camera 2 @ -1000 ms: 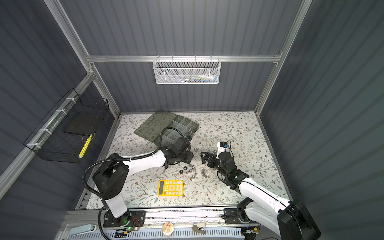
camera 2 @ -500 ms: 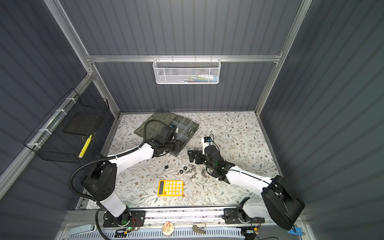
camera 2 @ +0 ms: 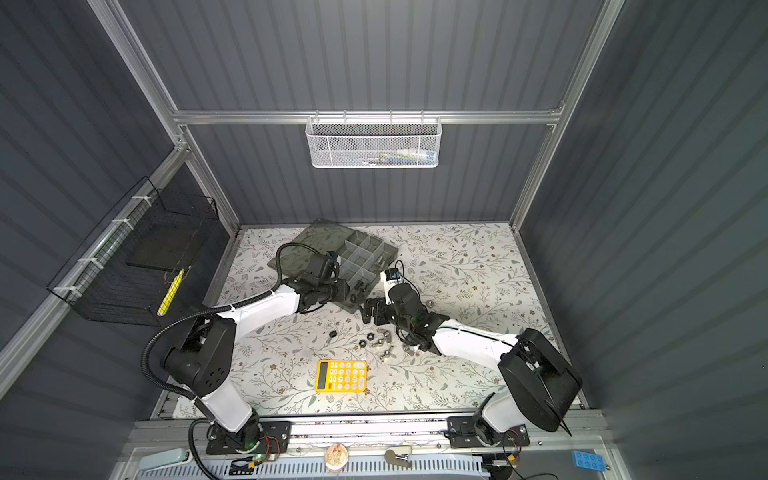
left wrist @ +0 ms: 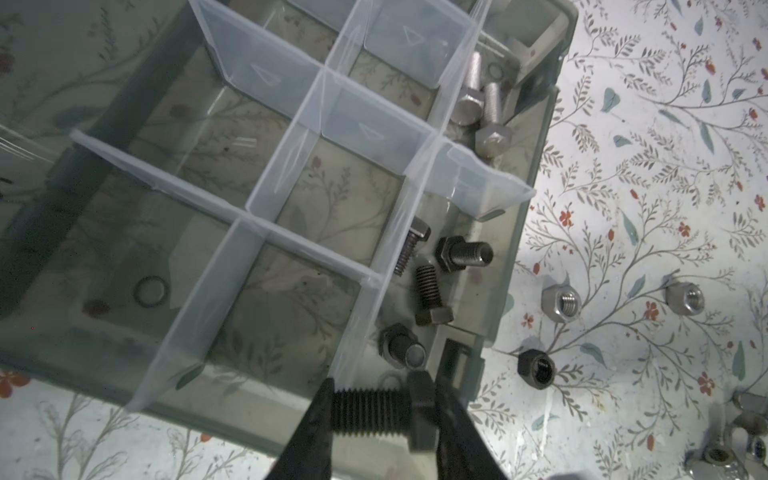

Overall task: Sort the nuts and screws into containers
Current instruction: 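Carry the bolt over the organizer with the left gripper while the right gripper returns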

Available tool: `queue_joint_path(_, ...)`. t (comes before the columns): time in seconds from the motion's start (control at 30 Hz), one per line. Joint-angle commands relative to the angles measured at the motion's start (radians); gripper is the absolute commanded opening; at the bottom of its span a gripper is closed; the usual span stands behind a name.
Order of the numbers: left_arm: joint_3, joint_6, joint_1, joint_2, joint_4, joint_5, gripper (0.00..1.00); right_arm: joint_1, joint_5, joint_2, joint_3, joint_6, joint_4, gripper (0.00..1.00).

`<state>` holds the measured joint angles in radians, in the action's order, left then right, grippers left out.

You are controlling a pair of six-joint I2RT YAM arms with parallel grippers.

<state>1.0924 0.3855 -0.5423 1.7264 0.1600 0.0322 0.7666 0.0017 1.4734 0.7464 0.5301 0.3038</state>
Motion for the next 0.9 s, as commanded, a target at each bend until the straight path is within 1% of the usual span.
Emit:
queue_joint_path(0.0, -0.023, 0.004, -0.004, 0.003, -0.031, -0.026, 0.31, 0.003, -0.003, 0.029, 0.035, -0.023, -0.032, 0.99)
queue_joint_path(0.2, -0.035, 0.012, -0.009, 0.010, -0.046, -0.051, 0.31, 0.003, -0.002, 0.044, 0.049, -0.029, -0.048, 0.99)
queue_joint_path(0.87, -0.073, -0.019, -0.048, 0.030, -0.060, 0.014, 0.32, 0.003, 0.000, 0.070, 0.067, -0.026, -0.066, 0.99)
